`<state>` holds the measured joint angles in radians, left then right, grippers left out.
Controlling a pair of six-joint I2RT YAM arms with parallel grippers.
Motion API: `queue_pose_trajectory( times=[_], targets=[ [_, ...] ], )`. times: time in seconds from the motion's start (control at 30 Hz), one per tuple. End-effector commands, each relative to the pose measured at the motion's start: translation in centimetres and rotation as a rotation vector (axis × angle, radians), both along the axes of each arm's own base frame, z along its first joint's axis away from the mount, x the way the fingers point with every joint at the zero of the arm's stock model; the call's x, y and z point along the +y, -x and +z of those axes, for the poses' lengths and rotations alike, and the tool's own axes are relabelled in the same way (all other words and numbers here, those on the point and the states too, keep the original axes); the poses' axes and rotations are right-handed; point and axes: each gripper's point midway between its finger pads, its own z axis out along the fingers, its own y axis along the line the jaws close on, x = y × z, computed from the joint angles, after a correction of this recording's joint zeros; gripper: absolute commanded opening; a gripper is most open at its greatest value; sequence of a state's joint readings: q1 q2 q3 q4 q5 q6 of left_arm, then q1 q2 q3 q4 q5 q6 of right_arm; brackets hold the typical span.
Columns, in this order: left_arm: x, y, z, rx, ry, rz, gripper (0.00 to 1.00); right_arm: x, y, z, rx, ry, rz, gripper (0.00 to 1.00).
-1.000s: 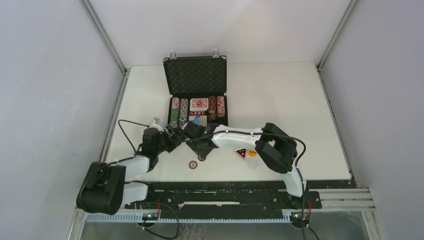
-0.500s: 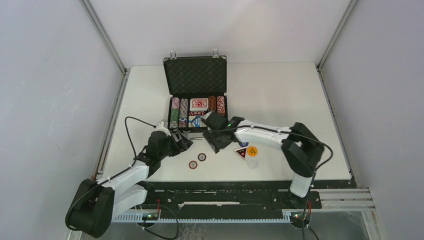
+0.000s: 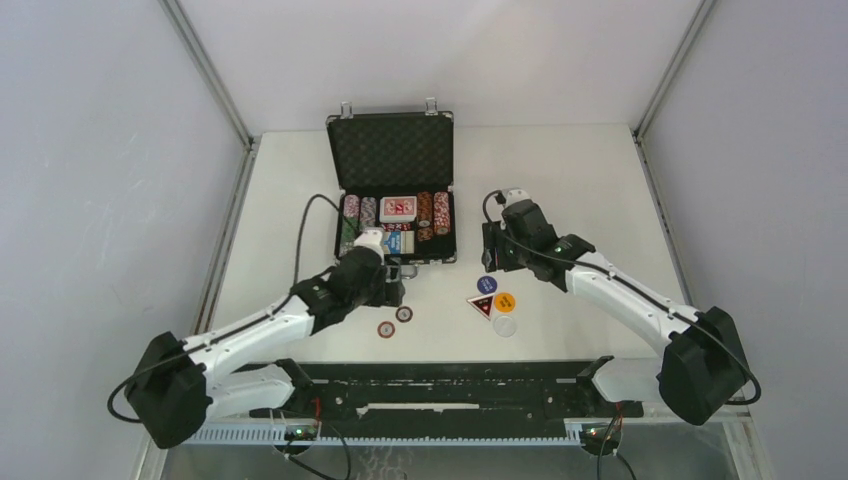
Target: Pack up texas hold em set
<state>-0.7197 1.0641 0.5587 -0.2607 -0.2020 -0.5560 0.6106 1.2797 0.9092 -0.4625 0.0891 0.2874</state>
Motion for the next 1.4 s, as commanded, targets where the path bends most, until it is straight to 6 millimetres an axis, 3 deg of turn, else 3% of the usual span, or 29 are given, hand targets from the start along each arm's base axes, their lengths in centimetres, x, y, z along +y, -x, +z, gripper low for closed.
queue_pose_trajectory(
  times=[0.0,0.1,0.27,0.5,0.7,1.1,1.37],
  targets=[
    [-0.6,1.1,0.1,0.002,-0.197,-0.121,0.81,0.6,-0.3,0.3,-0.022,-0.064,-0.01,0.66],
    [-1.8,1.5,0.0,-0.027,-0.259,-0.182,0.92,0.5,-0.1,-0.3,-0.017,-0.06,-0.005,0.66],
    [-3.2,1.5,-1.1,-0.006,-0.287,-0.223,0.96,0.1,0.1,-1.0,-0.005,-0.048,-0.009,0.66],
    [-3.6,1.4,-2.7,0.033,-0.363,-0.255,0.92,-0.7,0.6,-1.7,0.0,-0.037,-0.032,0.66],
    [-5.4,1.6,-3.3,0.055,-0.319,-0.317,0.87,-1.3,0.6,-1.6,-0.002,-0.029,-0.046,0.66],
    [-7.1,2.3,-4.7,0.106,-0.286,-0.383,0.82,-1.8,0.6,-2.0,0.001,-0.022,-0.051,0.65],
    [-7.0,2.4,-5.7,0.132,-0.308,-0.387,0.79,-2.0,0.6,-2.1,0.001,-0.014,-0.053,0.65]
  ],
)
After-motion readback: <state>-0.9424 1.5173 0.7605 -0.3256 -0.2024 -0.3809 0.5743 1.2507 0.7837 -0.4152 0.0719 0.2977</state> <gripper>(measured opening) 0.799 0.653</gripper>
